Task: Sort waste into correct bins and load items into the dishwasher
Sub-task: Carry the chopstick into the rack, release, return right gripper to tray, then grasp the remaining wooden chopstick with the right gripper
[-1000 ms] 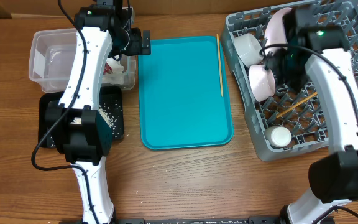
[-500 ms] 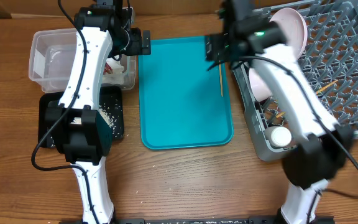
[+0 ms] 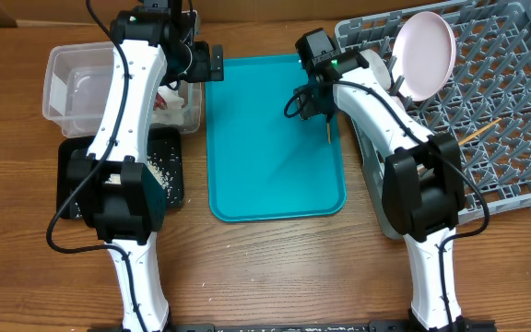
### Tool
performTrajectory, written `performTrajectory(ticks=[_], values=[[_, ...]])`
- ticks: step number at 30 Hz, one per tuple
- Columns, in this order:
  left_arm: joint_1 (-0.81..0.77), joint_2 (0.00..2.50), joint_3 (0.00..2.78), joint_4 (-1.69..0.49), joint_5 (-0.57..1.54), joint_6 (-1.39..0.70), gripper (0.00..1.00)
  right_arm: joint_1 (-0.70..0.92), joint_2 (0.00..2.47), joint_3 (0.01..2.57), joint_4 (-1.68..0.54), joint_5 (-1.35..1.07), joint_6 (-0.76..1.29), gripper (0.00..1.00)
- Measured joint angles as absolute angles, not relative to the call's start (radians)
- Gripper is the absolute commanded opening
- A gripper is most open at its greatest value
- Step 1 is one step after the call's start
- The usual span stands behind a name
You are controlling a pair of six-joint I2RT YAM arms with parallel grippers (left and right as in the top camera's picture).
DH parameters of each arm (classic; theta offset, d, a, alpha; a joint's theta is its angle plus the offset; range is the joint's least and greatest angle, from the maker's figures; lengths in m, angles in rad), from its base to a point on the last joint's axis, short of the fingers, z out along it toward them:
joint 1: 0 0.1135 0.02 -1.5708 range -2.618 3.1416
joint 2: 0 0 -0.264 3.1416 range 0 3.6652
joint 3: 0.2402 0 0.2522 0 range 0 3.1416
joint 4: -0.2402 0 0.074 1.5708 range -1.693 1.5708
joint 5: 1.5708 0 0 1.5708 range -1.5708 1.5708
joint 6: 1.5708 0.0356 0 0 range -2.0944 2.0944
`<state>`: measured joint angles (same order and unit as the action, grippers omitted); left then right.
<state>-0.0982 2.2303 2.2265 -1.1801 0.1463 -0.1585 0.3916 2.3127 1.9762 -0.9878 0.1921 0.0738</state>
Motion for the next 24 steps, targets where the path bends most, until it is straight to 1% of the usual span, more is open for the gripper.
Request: performTrajectory(ticks=[14,24], values=[[-0.098,2.23,2.226,-1.18,0.146,-0.159,1.0,0.392,2.335,1.969,-0.966,0.196,0.056,0.73],[-0.098,2.23,2.226,-1.18,0.146,-0.159,1.0,0.392,2.361,1.951,-0.958,0.18,0.052,0.69]])
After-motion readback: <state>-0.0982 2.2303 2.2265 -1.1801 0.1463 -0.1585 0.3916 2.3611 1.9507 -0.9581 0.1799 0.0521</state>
